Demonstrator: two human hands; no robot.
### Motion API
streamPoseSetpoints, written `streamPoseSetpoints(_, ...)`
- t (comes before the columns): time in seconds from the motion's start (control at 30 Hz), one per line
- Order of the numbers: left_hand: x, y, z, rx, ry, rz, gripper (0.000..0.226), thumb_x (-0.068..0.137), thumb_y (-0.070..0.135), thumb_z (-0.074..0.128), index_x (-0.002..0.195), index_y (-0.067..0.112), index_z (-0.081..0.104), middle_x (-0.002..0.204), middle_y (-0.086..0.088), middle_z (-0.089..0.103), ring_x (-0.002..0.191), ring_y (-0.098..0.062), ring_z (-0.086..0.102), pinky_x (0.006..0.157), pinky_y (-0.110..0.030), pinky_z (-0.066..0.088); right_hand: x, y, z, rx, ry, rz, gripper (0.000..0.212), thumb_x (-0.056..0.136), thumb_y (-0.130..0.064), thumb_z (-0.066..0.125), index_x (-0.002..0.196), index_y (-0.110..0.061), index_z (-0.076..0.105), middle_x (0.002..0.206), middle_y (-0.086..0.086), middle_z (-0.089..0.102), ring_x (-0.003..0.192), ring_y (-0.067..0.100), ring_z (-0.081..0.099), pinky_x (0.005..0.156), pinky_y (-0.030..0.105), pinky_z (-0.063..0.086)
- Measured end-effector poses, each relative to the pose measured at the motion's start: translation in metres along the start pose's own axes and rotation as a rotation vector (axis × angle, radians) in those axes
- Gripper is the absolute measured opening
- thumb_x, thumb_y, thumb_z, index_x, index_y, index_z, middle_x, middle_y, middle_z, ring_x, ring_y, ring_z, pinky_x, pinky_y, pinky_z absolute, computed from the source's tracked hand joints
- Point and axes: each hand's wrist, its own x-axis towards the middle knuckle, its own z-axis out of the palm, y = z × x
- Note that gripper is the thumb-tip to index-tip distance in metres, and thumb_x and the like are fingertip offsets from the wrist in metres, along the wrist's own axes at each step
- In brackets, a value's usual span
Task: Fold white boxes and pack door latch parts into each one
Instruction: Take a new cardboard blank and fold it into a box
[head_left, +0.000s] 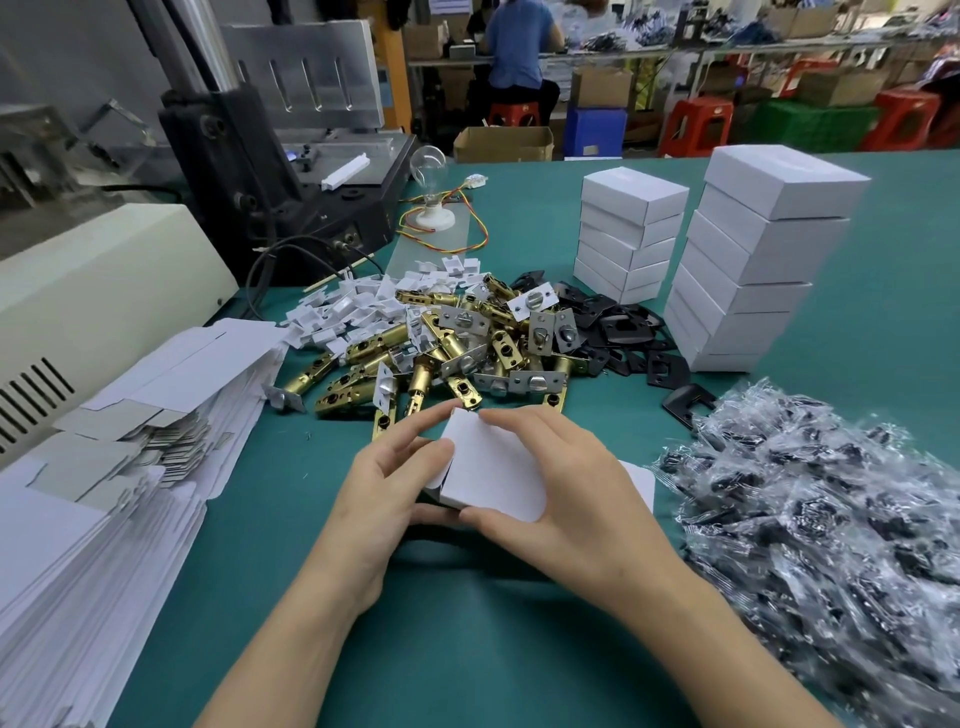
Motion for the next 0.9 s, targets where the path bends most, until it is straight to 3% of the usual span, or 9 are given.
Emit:
streamPoseSetpoints(0.1,-0.001,-0.003,0.002,0.044,0.009,0.027,0.034,0.104,0.017,0.062,0.125,0.039,0.077,0.12,-0.023,0.063,0.082,-0.014,0.067,0.067,-0.033,0.063,0.0,0.0,0.0,-0.028,0.004,-0.003,0.067,0.081,-0.05,0.077,0.14,-0.028,0.054,0.134,-0.016,0.057,0.121,0.008,0.052,0.099,0.024,0.038)
streamPoseSetpoints(0.2,-0.001,-0.007,0.007,0.095,0.023,0.072,0.033,0.105,0.022,0.06,0.127,0.042,0.075,0.118,-0.001,0.073,0.084,-0.014,0.067,0.071,-0.028,0.061,-0.001,0.0,0.0,-0.049,0.006,0.0,0.067,0.082,-0.052,0.077,0.14,-0.028,0.053,0.134,-0.016,0.057,0.12,0.007,0.052,0.098,0.022,0.037)
streamPoseSetpoints(0.33,0.001,-0.011,0.008,0.277,0.006,0.144,0.034,0.107,0.03,0.055,0.137,0.044,0.065,0.117,0.021,0.071,0.112,0.002,0.063,0.103,-0.028,0.048,-0.002,-0.001,0.001,-0.051,-0.001,0.005,0.068,0.084,-0.051,0.076,0.143,-0.026,0.053,0.136,-0.014,0.058,0.122,0.009,0.054,0.101,0.023,0.041)
streamPoseSetpoints(0.43,-0.002,-0.011,0.011,0.242,-0.061,0.121,0.037,0.105,0.04,0.05,0.14,0.05,0.058,0.138,0.037,0.06,0.133,0.013,0.05,0.121,-0.028,0.036,-0.002,0.0,0.002,-0.035,0.004,0.024,0.069,0.085,-0.051,0.076,0.144,-0.024,0.052,0.138,-0.013,0.059,0.123,0.008,0.055,0.099,0.015,0.037)
streamPoseSetpoints(0.53,-0.005,-0.011,0.013,0.169,-0.129,0.107,0.052,0.096,0.051,0.05,0.147,0.05,0.052,0.149,0.036,0.051,0.143,0.01,0.043,0.127,-0.036,0.03,-0.002,0.002,0.003,-0.012,0.021,0.042,0.068,0.085,-0.049,0.076,0.144,-0.023,0.053,0.138,-0.012,0.059,0.124,0.006,0.054,0.096,0.009,0.033)
streamPoseSetpoints(0.6,-0.005,-0.011,0.014,0.164,-0.154,0.113,0.055,0.095,0.05,0.05,0.151,0.048,0.048,0.15,0.037,0.049,0.143,0.01,0.041,0.127,-0.034,0.031,-0.002,0.003,0.003,-0.006,0.026,0.041,0.068,0.086,-0.05,0.075,0.145,-0.023,0.053,0.139,-0.012,0.059,0.126,0.006,0.054,0.099,0.011,0.035)
streamPoseSetpoints(0.77,-0.006,-0.012,0.011,0.224,-0.227,0.163,0.057,0.099,0.045,0.048,0.155,0.042,0.041,0.149,0.046,0.042,0.142,0.021,0.034,0.108,-0.001,0.032,-0.002,0.004,0.003,0.002,0.025,0.016,0.065,0.089,-0.052,0.072,0.146,-0.024,0.055,0.14,-0.013,0.058,0.127,0.005,0.053,0.103,0.017,0.041)
streamPoseSetpoints(0.83,-0.005,-0.011,0.009,0.184,-0.241,0.162,0.054,0.1,0.044,0.048,0.154,0.041,0.045,0.152,0.039,0.045,0.145,0.015,0.036,0.113,-0.009,0.033,-0.002,0.004,0.003,0.007,0.012,0.0,0.063,0.091,-0.05,0.071,0.147,-0.028,0.054,0.137,-0.012,0.058,0.125,0.007,0.054,0.103,0.021,0.043)
streamPoseSetpoints(0.9,-0.003,-0.008,0.007,0.073,-0.239,0.13,0.049,0.104,0.042,0.045,0.152,0.035,0.054,0.154,0.025,0.053,0.147,0.002,0.043,0.123,-0.031,0.034,-0.002,0.004,0.003,0.021,0.005,-0.016,0.057,0.093,-0.048,0.069,0.146,-0.034,0.054,0.136,-0.01,0.057,0.125,0.009,0.053,0.104,0.025,0.042)
